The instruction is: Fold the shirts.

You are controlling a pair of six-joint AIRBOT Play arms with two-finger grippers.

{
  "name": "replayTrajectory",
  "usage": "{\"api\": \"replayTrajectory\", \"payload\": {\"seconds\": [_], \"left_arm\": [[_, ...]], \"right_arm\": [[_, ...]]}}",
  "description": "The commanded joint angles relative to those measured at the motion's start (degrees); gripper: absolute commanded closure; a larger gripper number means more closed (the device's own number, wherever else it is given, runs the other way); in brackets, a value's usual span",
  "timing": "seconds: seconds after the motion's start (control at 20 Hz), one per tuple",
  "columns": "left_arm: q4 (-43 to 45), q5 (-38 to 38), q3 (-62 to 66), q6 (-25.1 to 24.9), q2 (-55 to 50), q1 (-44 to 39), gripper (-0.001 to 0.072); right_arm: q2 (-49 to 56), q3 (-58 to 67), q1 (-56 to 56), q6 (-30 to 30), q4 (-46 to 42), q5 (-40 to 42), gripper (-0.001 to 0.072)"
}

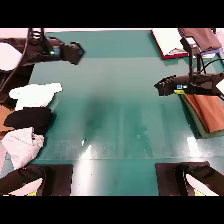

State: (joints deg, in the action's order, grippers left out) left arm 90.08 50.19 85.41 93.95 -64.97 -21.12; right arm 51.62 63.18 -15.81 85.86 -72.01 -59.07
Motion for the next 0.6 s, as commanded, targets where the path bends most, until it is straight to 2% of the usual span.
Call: {"api": "replayTrajectory", "payload": {"seconds": [0.0,0.1,0.25,0.4,0.55], "left_arm": [[14.32,8.28,-0.09,6.05,-0.83,9.88,0.0098],[14.32,10.75,-2.16,6.08,-2.16,17.79,0.0098],[14.25,9.86,-9.11,6.08,-4.57,27.06,0.0098],[13.68,5.09,-15.58,6.08,-8.15,32.11,0.0097],[12.68,1.84,-17.03,6.05,-13.42,33.31,0.0097]], "right_arm": [[-0.04,-0.04,-0.04,0.04,-0.02,-0.81,0.0692],[-0.04,-0.04,-0.04,0.04,-0.02,-0.79,0.0692],[-0.04,-0.07,-0.04,0.07,0.00,-1.11,0.0692],[-0.02,-0.07,-0.04,0.07,0.00,-1.05,0.0692],[0.00,-0.07,-0.04,0.07,0.00,-1.01,0.0692]]}}
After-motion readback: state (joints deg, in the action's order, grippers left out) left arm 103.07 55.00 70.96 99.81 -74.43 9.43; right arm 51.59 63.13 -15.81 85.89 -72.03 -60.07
